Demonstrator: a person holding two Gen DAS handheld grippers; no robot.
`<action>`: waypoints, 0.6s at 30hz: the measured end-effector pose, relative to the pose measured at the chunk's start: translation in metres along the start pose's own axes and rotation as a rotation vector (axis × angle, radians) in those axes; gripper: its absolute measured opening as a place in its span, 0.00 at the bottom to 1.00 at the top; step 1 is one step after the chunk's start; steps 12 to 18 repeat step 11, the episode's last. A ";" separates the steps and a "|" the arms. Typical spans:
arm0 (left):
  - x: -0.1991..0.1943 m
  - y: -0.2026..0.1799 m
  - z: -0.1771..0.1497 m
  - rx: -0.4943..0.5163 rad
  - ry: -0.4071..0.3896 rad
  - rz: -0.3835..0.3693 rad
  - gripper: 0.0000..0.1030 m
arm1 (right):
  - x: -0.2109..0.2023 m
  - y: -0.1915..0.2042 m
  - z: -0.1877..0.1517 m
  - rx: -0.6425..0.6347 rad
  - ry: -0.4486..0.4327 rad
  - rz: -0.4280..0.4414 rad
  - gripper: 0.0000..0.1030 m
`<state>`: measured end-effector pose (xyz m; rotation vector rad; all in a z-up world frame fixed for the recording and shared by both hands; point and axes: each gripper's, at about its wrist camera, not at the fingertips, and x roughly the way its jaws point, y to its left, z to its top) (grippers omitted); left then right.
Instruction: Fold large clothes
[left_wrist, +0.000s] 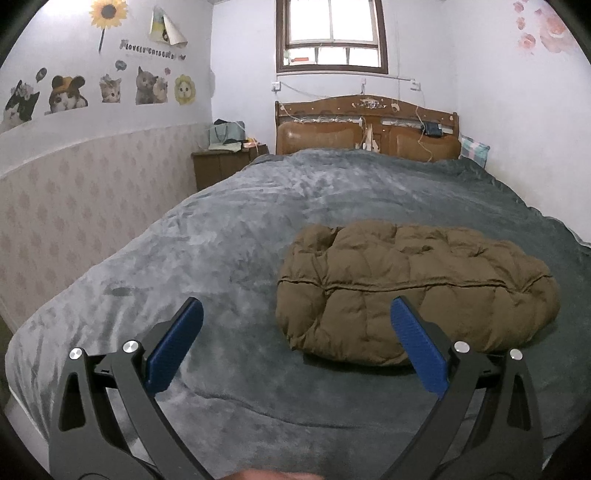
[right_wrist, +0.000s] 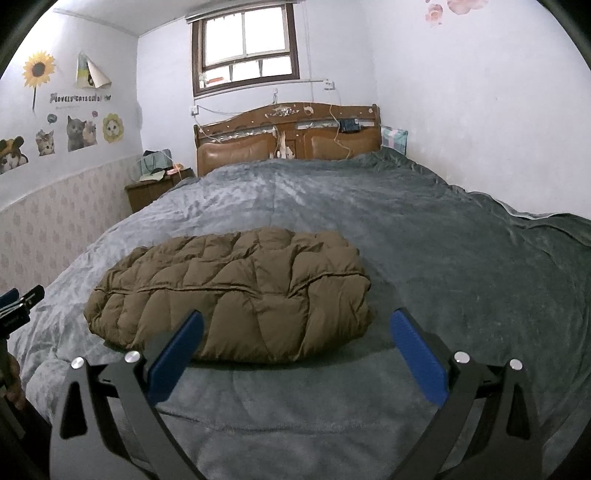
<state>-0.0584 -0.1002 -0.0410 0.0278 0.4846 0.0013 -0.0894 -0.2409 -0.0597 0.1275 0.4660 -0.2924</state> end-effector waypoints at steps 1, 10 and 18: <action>-0.001 -0.001 0.000 0.004 -0.002 -0.003 0.97 | 0.000 0.000 0.000 0.000 -0.002 0.000 0.98; -0.001 0.002 0.001 -0.009 0.008 -0.033 0.97 | 0.001 0.000 0.000 -0.002 0.000 0.002 0.98; -0.001 0.002 0.001 -0.009 0.007 -0.032 0.97 | 0.001 0.000 0.000 -0.003 0.000 0.002 0.98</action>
